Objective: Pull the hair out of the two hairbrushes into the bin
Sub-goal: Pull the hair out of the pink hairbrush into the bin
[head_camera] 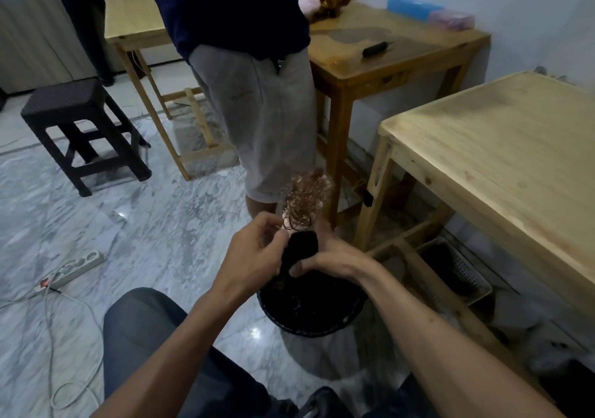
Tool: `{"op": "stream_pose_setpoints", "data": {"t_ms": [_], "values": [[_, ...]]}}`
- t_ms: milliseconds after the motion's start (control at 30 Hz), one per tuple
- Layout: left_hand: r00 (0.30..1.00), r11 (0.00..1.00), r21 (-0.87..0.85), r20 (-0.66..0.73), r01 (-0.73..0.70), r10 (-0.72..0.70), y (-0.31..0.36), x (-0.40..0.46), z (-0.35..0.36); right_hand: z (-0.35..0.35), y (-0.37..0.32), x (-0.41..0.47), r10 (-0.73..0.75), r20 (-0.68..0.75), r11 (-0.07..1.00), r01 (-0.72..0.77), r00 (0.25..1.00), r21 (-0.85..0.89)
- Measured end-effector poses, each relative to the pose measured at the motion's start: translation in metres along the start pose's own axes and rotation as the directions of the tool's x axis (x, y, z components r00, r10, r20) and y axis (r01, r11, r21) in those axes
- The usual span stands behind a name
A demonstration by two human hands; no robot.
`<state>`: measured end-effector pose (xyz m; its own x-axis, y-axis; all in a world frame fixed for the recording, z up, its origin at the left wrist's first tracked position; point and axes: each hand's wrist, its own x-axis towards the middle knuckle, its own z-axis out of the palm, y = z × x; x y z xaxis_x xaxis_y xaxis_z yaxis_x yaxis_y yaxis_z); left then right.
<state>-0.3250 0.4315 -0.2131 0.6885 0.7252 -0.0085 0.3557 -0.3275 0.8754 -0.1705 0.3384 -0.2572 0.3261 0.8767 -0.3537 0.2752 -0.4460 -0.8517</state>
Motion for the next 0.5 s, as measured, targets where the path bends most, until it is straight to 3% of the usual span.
{"op": "stream_pose_setpoints", "data": {"t_ms": [67,133,267,333,400,500], "values": [[0.999,0.997,0.068,0.019,-0.034,0.033,0.001,0.001,0.001,0.004,-0.006,0.0,-0.127,0.028,0.975,0.12,0.992,0.185],[0.999,0.992,0.122,-0.013,-0.039,0.041,0.0,0.003,-0.002,0.005,-0.004,0.004,-0.159,-0.029,0.899,0.157,0.987,0.408],[0.996,0.978,0.203,-0.09,0.045,-0.027,-0.009,0.004,-0.014,-0.002,0.007,0.007,0.054,-0.148,0.591,0.088,0.987,0.802],[0.991,0.972,0.22,-0.122,0.083,-0.057,-0.015,0.003,-0.019,-0.007,0.017,0.007,0.217,-0.279,0.541,0.123,0.935,0.832],[0.986,0.966,0.239,-0.149,0.103,-0.069,-0.018,0.0,-0.02,-0.011,0.022,0.006,0.357,-0.373,0.593,0.101,0.856,0.799],[0.976,0.959,0.269,-0.214,0.093,-0.035,-0.017,-0.001,-0.019,-0.017,0.023,0.004,0.554,-0.409,0.587,0.008,0.725,0.809]]}}
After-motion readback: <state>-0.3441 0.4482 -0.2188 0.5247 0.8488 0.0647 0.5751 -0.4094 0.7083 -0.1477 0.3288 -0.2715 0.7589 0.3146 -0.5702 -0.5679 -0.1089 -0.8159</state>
